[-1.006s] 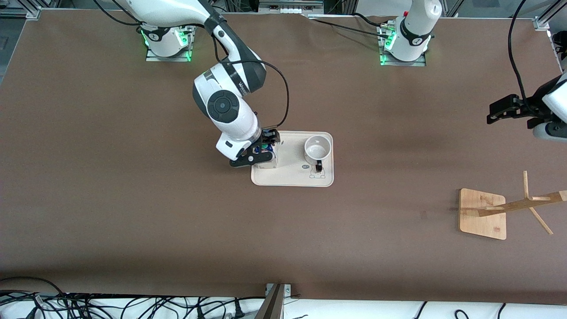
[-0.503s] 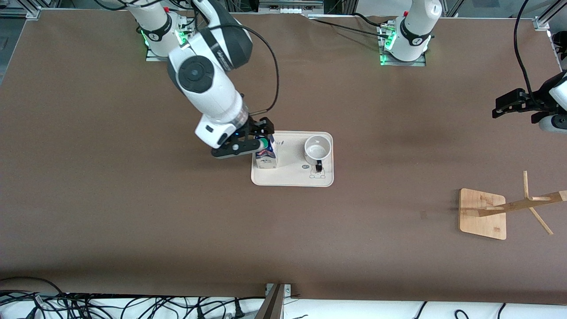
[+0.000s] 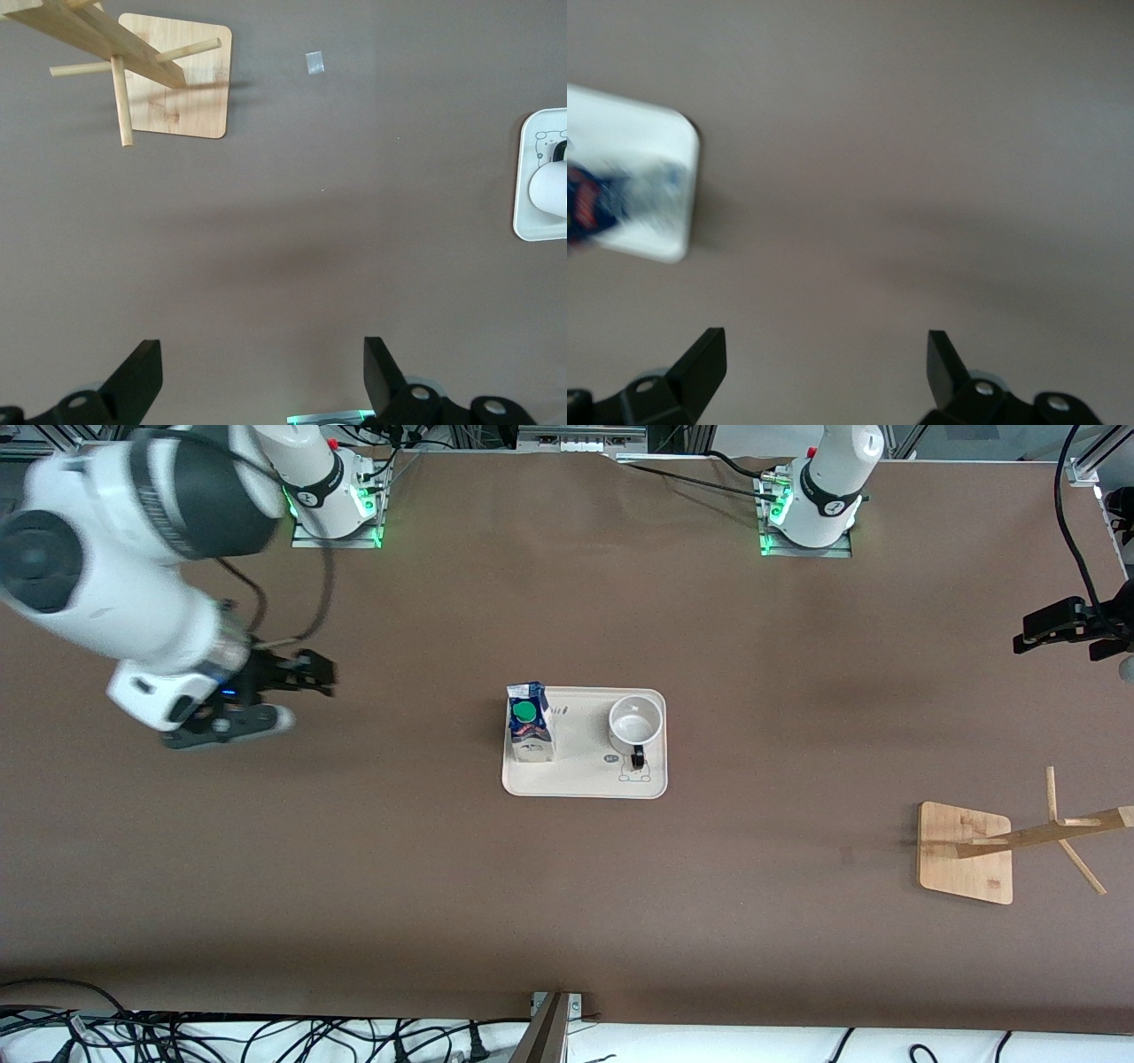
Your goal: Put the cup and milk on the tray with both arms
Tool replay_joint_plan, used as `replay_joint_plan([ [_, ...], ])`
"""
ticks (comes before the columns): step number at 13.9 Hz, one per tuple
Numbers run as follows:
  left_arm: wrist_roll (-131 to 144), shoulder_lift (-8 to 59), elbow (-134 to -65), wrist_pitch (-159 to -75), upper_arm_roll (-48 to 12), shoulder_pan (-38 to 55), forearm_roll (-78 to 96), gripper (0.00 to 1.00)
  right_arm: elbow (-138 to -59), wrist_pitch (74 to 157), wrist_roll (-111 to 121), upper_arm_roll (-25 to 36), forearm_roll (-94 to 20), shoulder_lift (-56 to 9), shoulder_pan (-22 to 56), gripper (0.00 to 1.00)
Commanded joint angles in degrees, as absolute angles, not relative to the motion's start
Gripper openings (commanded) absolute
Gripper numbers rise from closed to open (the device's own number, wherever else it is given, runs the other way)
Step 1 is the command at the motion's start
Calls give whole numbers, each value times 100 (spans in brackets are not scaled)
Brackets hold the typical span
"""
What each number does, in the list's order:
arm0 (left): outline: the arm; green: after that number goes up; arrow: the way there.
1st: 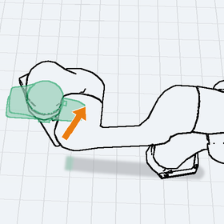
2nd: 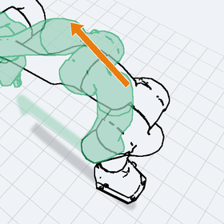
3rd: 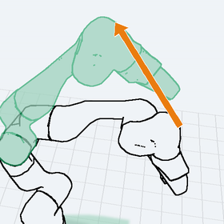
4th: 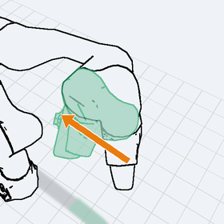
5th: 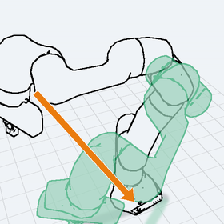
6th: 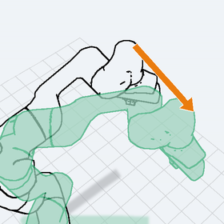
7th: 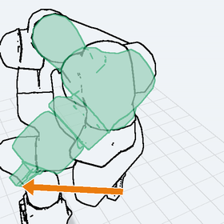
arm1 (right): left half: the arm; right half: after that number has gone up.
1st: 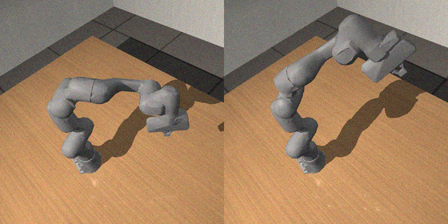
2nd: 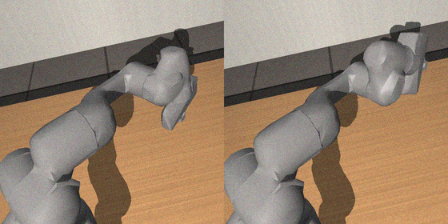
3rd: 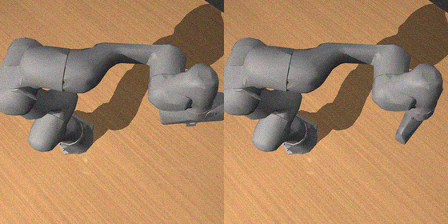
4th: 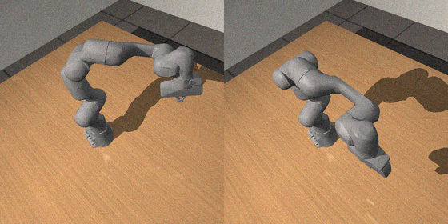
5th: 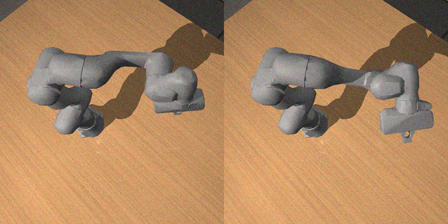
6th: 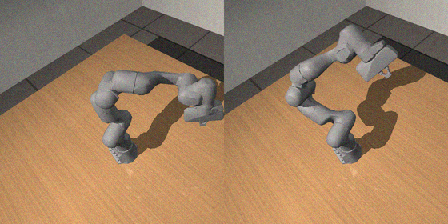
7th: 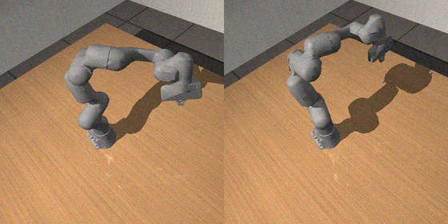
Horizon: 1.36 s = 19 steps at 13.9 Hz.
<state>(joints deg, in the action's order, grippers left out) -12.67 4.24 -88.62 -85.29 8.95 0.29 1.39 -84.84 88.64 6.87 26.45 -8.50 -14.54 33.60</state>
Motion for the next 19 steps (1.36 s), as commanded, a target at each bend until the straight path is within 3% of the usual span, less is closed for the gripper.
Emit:
replay_joint_plan([
  [1, -1283, 343, -8886, -8517, 844, 79, 220, 100, -8534, 8271, 1842, 3443, -835, -1178, 3410, 100],
  [3, -1309, 369, -8860, -8508, 826, 79, 228, 100, -8525, 8279, 1996, 3883, -818, -1126, 3453, 100],
  [5, -1362, 404, -8824, -8517, 817, 88, 202, 100, -8647, 8226, 1768, 3518, -284, -811, 3140, 100],
  [8, -1397, 422, -8807, -8517, 555, 27, 150, 100, -8763, 8306, 1303, 967, 148, -581, 930, 100],
  [10, -1441, 413, -8719, -8499, 519, 26, 149, 100, -9042, 8375, 697, 30, 211, -327, 152, 100],
  [13, -1485, 396, -8561, -8481, 352, 26, 202, 100, -9885, 8954, 466, -246, 150, 280, -193, 100],
  [19, -1538, 378, -8543, -8446, 351, 175, 316, 100, -9633, 8728, 492, 149, 123, 413, -27, 100],
])
